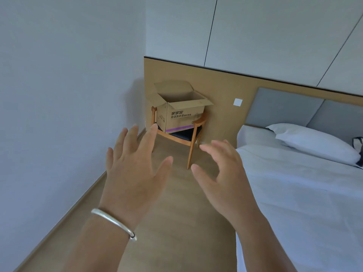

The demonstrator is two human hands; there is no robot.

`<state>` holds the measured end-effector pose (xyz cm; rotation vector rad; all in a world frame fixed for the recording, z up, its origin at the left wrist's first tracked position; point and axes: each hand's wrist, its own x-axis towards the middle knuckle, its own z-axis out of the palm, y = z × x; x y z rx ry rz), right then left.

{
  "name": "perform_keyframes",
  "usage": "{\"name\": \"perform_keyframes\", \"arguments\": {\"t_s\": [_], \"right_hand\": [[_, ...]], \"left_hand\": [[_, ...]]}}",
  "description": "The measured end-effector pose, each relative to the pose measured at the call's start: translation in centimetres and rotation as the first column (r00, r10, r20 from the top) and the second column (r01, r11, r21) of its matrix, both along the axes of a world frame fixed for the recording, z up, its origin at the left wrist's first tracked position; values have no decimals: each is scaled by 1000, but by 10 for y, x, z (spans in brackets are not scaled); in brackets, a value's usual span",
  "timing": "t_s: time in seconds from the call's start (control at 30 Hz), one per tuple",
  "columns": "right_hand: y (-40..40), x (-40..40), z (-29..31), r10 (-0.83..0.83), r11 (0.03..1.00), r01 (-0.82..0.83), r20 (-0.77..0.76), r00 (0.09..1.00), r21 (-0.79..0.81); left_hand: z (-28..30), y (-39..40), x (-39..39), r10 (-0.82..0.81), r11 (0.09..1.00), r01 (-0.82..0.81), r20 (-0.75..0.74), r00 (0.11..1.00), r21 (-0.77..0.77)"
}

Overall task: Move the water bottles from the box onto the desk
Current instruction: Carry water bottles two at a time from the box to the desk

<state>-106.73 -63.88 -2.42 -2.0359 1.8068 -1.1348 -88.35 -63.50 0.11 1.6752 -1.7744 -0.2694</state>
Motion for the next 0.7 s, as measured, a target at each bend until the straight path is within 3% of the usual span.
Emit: {"name": "perform_keyframes", "arguments": {"t_s": [0.37,0.7], "right_hand": [[-163,93,17,-122,991,126,-78,989,52],[-300,109,-7,-168,981,173,-63,984,90]], "left_hand": [[6,-192,88,-151,988,152,-54,987,4],[-18,-330,109,-202,976,203,-27,979,80]]}}
